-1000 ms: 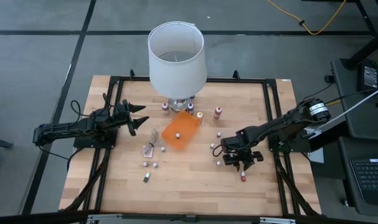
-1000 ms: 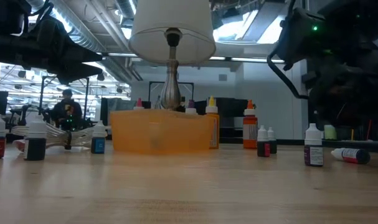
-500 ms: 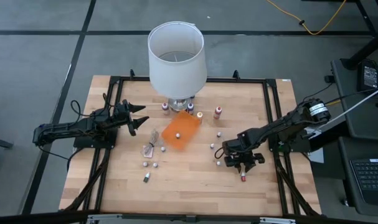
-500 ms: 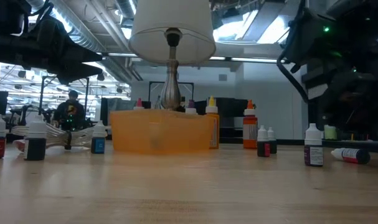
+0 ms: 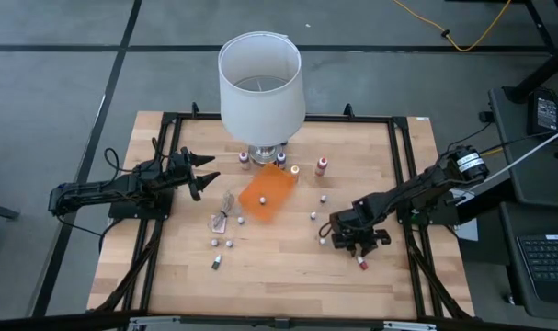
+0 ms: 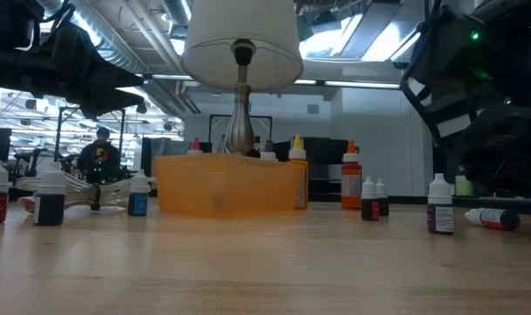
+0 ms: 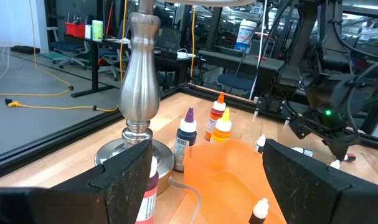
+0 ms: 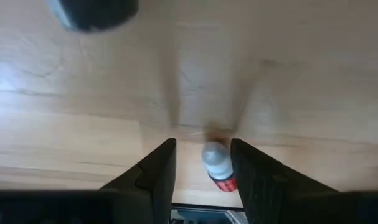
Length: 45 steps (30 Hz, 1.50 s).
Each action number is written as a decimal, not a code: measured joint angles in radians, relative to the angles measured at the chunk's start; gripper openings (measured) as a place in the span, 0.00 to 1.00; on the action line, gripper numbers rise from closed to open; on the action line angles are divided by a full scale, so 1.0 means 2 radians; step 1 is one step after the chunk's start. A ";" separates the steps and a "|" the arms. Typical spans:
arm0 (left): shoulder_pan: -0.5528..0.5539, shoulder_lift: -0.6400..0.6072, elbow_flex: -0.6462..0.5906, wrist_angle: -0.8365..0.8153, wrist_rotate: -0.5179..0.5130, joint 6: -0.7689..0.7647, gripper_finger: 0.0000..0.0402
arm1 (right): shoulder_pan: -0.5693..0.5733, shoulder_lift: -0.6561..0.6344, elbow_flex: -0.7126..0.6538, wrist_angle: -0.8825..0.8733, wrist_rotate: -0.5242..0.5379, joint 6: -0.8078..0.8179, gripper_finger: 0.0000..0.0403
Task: Pick & Place food coloring
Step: Put the small red food coloring bottle into the orange bin
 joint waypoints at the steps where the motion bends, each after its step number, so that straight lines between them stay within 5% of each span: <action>1: 0.000 0.000 0.000 0.000 0.000 0.000 0.73 | 0.000 0.000 0.000 0.000 -0.001 -0.006 0.38; 22: 0.000 0.000 0.000 0.000 0.000 0.000 0.73 | 0.001 0.029 0.007 -0.001 -0.044 -0.124 0.38; 36: 0.000 0.000 0.000 0.000 0.000 0.000 0.73 | 0.018 0.035 0.010 0.000 -0.035 -0.124 0.38; 45: 0.000 0.000 0.000 0.000 0.000 0.000 0.73 | 0.019 0.035 0.010 -0.005 -0.028 -0.125 0.17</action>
